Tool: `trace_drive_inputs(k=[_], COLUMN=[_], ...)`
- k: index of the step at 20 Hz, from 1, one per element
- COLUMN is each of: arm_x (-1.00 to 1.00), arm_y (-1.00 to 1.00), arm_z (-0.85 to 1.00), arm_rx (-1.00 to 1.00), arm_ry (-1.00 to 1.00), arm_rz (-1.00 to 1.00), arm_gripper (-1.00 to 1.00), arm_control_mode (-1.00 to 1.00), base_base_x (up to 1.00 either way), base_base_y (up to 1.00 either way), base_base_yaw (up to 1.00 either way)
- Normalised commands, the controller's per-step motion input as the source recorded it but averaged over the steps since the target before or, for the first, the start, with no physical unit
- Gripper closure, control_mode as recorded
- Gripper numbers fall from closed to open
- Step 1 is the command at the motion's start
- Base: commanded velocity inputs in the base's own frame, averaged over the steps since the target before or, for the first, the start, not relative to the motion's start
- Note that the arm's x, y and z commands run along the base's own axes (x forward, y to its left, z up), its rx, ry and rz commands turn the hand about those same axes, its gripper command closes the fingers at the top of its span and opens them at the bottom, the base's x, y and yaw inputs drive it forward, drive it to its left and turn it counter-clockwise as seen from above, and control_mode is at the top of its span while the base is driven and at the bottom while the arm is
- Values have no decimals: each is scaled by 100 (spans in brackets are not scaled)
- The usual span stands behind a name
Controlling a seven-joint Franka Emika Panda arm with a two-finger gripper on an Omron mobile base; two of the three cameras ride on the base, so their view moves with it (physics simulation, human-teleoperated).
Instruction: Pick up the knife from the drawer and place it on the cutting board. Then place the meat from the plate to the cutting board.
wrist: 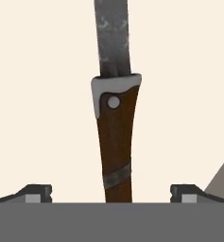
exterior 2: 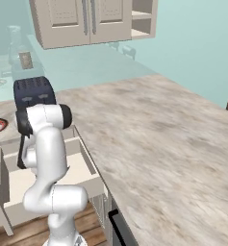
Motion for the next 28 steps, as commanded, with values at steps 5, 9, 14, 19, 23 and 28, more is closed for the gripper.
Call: trace_drive_inputs(k=[5, 9, 14, 19, 23, 28], arm_x=[0, 0, 6, 13, 15, 12], arm_y=[0, 0, 0, 0, 0, 5], arm_z=[-15, -14, -24, -24, -23, -23], arm_rx=[0, 0, 0, -1, -2, -4], arm_ry=[0, 0, 0, 0, 0, 0], arm_rz=[1, 0, 2, 1, 1, 0], arm_gripper=[-100, -100, -100, -100, -100, 100], arm_control_mode=[-100, -100, -100, -100, -100, -100], base_base_x=[0, 0, 0, 0, 0, 0], base_base_y=[0, 0, 0, 0, 0, 0], base_base_yaw=[0, 0, 0, 0, 0, 0])
